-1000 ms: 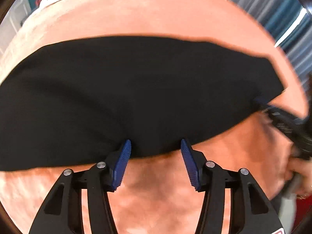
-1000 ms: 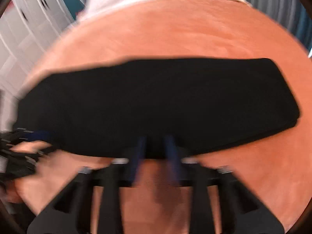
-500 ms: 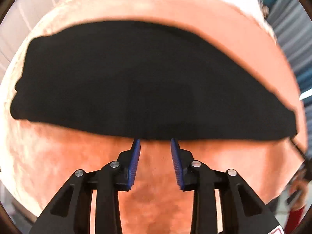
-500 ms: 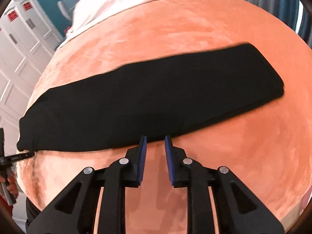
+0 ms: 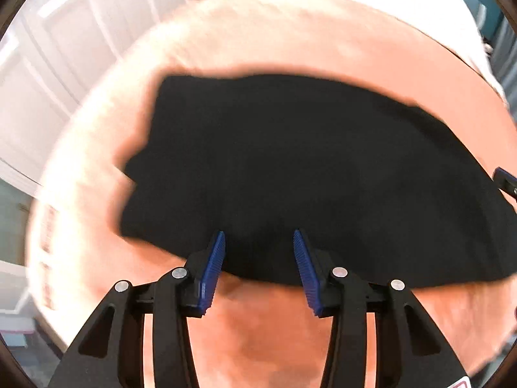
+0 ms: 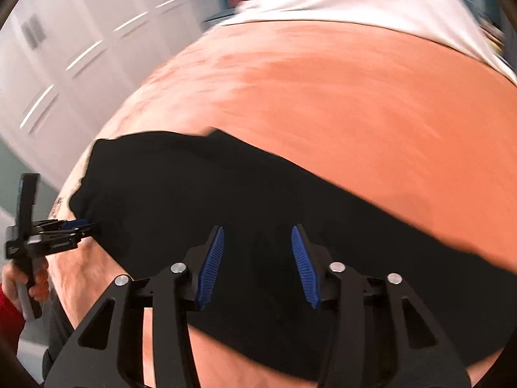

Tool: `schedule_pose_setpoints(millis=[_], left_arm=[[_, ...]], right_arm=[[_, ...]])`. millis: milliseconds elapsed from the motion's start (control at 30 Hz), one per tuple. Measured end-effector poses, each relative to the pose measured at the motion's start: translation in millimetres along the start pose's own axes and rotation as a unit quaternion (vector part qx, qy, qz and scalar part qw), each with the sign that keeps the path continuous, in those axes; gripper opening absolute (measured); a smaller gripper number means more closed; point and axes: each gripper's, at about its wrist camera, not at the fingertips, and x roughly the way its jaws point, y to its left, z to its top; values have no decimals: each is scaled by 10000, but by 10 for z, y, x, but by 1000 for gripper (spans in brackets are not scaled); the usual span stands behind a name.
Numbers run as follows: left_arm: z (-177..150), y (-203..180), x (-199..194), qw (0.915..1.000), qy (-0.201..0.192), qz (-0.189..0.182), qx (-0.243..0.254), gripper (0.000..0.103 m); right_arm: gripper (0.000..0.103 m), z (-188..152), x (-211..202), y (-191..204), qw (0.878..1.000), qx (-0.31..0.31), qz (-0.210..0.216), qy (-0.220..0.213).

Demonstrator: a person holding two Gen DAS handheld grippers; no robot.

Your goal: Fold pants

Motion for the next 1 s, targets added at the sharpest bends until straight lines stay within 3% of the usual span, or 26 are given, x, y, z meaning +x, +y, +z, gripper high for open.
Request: schedule_pose_setpoints(millis=[33,100,200,267,367,433,467,567,600,700,733,767,800,833,867,900,933,1000], left_arm=[[77,53,81,9994,32,340,44,53],[126,166,385,9951,358,907,150,53],[146,222,553,9982,367,464,61,55],[248,287,436,9996,182,181,-127,52],[373,507,68,9987,-325,37,-381,51],[309,797,-177,9960,-303,-461,-706,67],[220,880,-229,9941,-256,-669,-817,68],[9,837,-130,9807,131,-1466,-1286,69],[-205,943,34,9703,320,-1840,-1537,69],[-244,1011,423,9424,478,-2420,-2259,61],[-212,995,509,9365,473,-2491,-2423,27],[-133,1023,638,9266,553,-2615,-2645,8],[-86,1044,706,9083,675,-2881,-2957,4],[-4,1055,647,9030,573,-2963,-3057,4],[143,1066,504,9074,328,-2946,-2979,4],[363,1057,247,9183,-104,-2934,-2656,4],[469,1028,40,9240,-373,-2919,-2441,4],[616,937,-219,9390,-632,-2743,-1977,6]], right_arm=[[38,133,143,104,9999,-87,55,26],[37,419,577,318,9989,-202,269,318],[35,664,1192,458,9969,-131,320,709],[33,833,1540,476,9974,-51,27,715],[35,1019,1570,430,9981,398,-58,467],[35,995,1357,443,9980,583,189,172],[35,940,1218,469,9980,548,309,2],[40,583,826,589,9974,409,505,-318],[40,443,757,621,9972,393,561,-313],[40,136,658,748,9968,468,604,-234],[40,56,626,790,9967,480,626,-180],[40,17,609,834,9967,478,642,-163],[40,-53,551,869,9966,475,662,-158],[40,-106,492,910,9966,445,674,-144],[40,-147,423,950,9973,352,626,-146],[40,-179,334,979,9981,259,524,-198],[40,-134,336,1007,9984,193,480,-249],[40,-127,183,1002,9982,128,371,-448]])
